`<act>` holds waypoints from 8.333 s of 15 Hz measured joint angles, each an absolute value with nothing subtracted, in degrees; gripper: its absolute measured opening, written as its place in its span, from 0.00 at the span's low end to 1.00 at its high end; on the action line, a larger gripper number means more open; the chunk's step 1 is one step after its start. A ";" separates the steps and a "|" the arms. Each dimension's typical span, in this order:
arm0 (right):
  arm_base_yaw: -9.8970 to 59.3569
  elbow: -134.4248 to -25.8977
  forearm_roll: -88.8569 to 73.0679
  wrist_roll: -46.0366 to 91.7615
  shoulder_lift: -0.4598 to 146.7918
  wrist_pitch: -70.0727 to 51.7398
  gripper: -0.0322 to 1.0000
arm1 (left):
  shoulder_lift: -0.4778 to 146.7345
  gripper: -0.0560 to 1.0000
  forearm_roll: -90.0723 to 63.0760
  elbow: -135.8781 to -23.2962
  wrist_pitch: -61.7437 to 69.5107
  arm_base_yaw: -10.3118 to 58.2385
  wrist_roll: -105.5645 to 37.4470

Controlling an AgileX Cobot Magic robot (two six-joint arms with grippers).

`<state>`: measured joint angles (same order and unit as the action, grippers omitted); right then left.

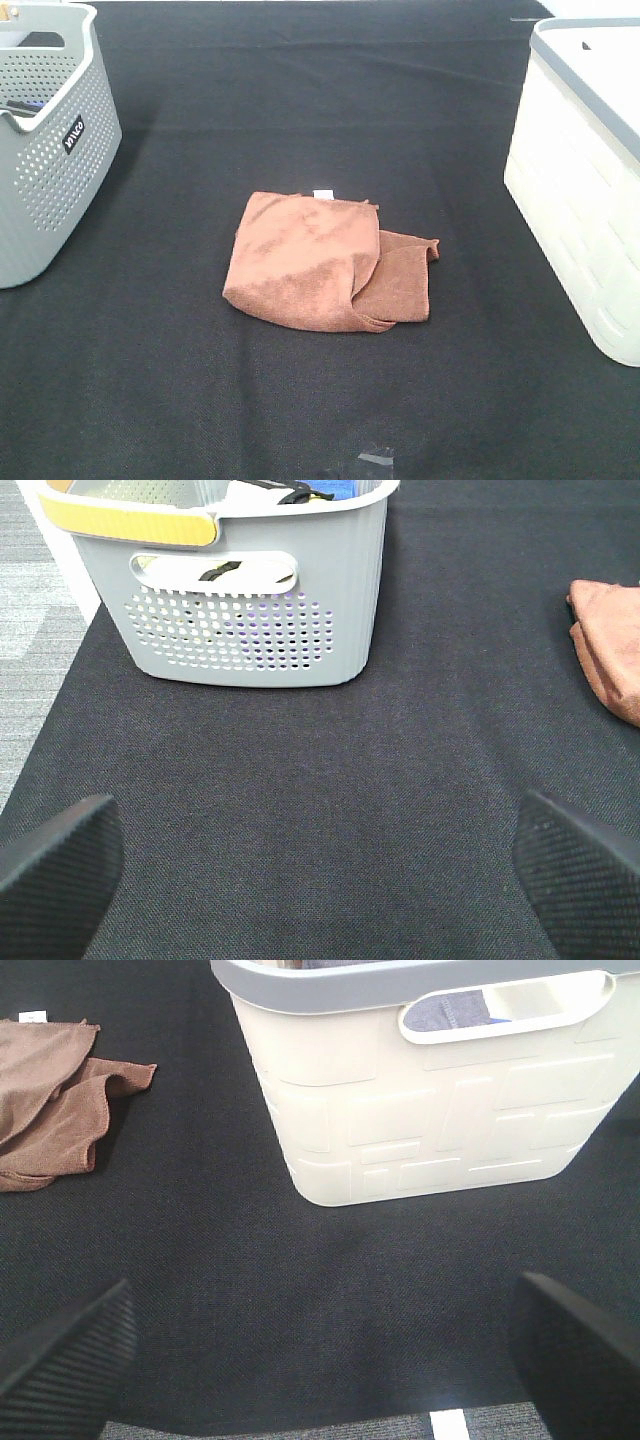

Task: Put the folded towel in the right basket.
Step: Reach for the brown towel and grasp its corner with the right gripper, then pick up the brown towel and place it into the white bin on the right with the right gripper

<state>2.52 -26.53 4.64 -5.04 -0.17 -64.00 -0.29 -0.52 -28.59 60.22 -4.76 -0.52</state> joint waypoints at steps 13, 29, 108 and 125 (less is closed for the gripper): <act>2.52 -26.53 4.64 -5.04 -0.17 -64.00 0.97 | -0.29 0.99 -0.52 -28.59 60.22 -4.76 -0.52; 2.52 -26.53 4.64 -5.04 -0.17 -64.00 0.97 | -0.29 0.99 -0.52 -28.59 60.22 -4.76 -0.52; 29.62 -77.18 -56.32 25.04 129.60 -30.14 0.21 | -0.29 0.99 -0.52 -28.59 60.22 -4.76 -0.52; 6.47 -118.49 -11.23 10.03 104.85 -69.67 0.21 | -0.29 0.99 0.00 -28.59 60.22 -4.76 -0.52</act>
